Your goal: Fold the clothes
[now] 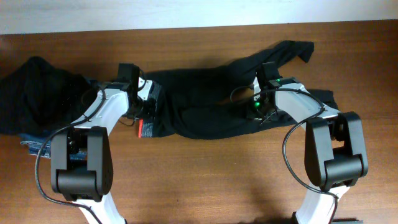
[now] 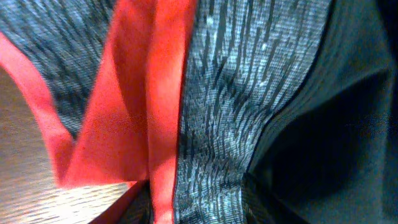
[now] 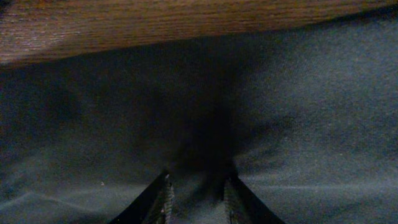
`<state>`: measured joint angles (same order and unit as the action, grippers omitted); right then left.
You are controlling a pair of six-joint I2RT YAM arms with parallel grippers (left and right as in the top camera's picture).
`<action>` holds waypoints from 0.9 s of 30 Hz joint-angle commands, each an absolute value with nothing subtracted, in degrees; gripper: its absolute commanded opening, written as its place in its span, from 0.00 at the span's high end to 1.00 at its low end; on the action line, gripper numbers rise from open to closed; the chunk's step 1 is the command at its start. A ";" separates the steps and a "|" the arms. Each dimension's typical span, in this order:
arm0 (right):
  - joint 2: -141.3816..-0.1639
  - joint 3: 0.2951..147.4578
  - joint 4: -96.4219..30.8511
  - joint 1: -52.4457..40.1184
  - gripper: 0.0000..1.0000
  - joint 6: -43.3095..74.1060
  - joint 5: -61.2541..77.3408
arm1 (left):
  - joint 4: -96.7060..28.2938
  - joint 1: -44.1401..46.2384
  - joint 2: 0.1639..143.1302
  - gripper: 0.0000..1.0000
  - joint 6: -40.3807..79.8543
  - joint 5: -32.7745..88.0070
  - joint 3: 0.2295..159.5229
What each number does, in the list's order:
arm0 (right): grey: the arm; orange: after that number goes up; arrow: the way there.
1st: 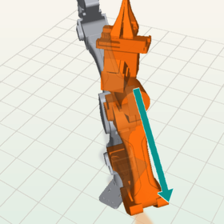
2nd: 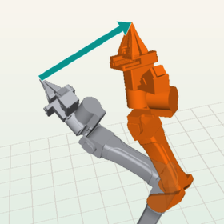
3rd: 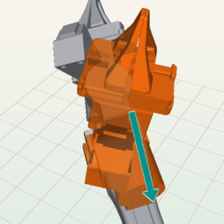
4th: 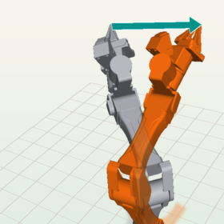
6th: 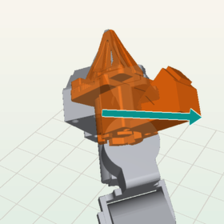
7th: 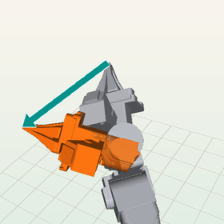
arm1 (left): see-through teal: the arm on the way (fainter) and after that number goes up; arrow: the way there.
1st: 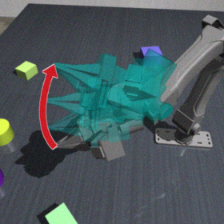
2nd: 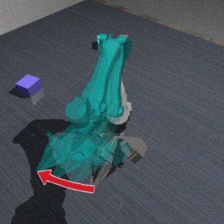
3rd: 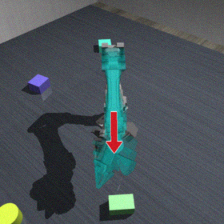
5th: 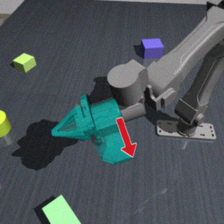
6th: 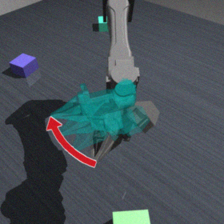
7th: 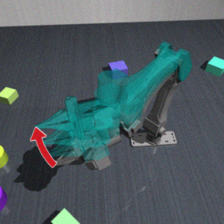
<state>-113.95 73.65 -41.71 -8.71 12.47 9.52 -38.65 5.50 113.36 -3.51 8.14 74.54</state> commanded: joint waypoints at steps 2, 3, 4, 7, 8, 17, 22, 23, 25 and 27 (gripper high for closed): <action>-115.79 71.90 -40.93 -8.97 0.68 12.78 10.09 | -38.61 5.26 115.33 0.80 -4.47 10.24 72.84; -115.79 71.90 -40.95 -8.97 0.68 12.78 10.09 | -38.59 5.26 115.35 0.82 -4.69 10.07 72.86; -115.79 71.90 -40.95 -8.97 0.68 12.78 10.09 | -38.59 5.26 115.07 0.85 -4.71 10.09 72.95; -115.79 71.90 -40.93 -8.97 0.68 12.78 10.09 | -39.92 5.23 113.43 0.91 -4.69 10.09 73.80; -115.79 71.90 -40.95 -8.97 0.68 12.78 10.09 | -41.01 5.23 112.40 0.93 -4.69 10.09 74.39; -115.79 71.90 -41.08 -8.97 0.72 14.74 9.65 | -57.06 5.26 99.39 0.99 -4.69 10.20 76.44; -115.79 71.88 -40.77 -8.97 0.71 15.53 9.21 | -64.53 5.26 97.08 0.99 -4.12 10.17 76.44; -115.79 71.88 -40.80 -8.97 0.71 15.53 9.15 | -65.95 5.26 97.08 0.99 -3.60 10.35 76.44; -115.79 71.88 -40.86 -8.97 0.72 15.53 8.62 | -69.12 5.26 97.08 0.99 -3.46 10.35 76.01; -115.79 71.88 -40.88 -8.97 0.71 15.53 8.34 | -71.50 5.26 97.12 0.99 -3.05 10.35 76.01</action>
